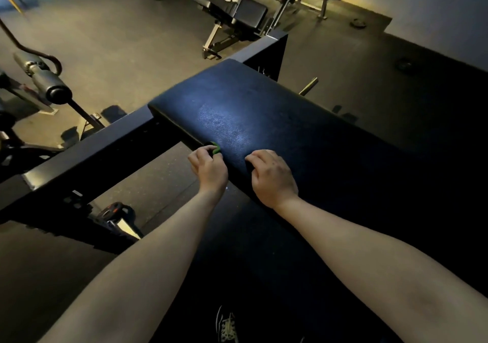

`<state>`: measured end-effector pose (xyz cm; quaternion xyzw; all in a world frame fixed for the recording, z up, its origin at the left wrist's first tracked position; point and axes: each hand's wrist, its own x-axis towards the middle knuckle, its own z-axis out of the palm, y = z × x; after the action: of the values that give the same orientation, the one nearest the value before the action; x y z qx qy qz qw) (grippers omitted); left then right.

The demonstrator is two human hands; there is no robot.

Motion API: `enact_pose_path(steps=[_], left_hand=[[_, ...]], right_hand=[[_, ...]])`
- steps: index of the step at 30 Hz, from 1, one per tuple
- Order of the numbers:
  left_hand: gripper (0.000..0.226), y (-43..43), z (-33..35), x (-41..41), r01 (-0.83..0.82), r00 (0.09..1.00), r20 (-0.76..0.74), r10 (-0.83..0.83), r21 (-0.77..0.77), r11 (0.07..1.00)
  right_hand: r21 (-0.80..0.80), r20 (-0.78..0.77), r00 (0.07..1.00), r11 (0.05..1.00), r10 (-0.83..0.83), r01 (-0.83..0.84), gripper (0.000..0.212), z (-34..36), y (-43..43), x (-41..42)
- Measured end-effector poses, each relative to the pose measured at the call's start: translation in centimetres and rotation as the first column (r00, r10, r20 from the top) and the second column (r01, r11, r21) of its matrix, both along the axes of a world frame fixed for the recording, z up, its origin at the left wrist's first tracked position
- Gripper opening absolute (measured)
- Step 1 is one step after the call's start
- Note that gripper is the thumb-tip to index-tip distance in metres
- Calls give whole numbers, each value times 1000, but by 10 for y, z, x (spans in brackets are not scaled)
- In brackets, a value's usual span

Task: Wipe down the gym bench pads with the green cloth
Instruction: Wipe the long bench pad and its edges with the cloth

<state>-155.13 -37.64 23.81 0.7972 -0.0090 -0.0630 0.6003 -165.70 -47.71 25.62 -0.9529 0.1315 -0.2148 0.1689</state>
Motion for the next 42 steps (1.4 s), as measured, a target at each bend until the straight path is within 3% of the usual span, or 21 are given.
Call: enact_pose_path(steps=[7,10,13,16,20,22,24,27,31,35,42], left_hand=[[15,-15,-1,-54,-15,999,32,14,31,999],[12,-19,1,-77,1,999,41,-3,45,999],[8,-26,-4,-105,28,998,62,-32,69,997],[12,-30,-6,-131,55,987,149,-66,74,996],[9,-18,-8,-129,88,980,177,-95,50,995],[17,-12,-6,-115,-12,982,191,9,12,1000],[22,-11,-2,-96,-142,983,118,142,-14,990],[25,-25,-3,-82,-212,976,-63,209,-51,976],[19,-37,-8,-89,-252,965,-80,249,-22,968],[6,-36,-6,-119,-162,985,-61,161,-9,987],[13,-25,-10,-179,110,988,97,-118,85,990]], right_hand=[[12,-81,997,1000,-16,17,20,3,-2,-5],[28,-162,984,997,72,-68,22,10,-5,-15],[-122,-245,966,986,83,-116,27,11,-16,-39],[-220,-195,980,973,31,-74,27,4,-24,-67],[-213,-107,994,975,33,-56,25,-7,-26,-77],[-160,-62,997,986,44,-54,23,-7,-29,-74],[-111,-26,998,992,57,-59,27,-8,-31,-72],[-105,6,998,993,61,-60,32,-10,-30,-72],[-110,-10,999,993,42,-43,33,-11,-28,-68],[-119,-41,999,992,32,-37,32,-7,-26,-70],[-78,-66,994,993,85,-90,36,4,-27,-88]])
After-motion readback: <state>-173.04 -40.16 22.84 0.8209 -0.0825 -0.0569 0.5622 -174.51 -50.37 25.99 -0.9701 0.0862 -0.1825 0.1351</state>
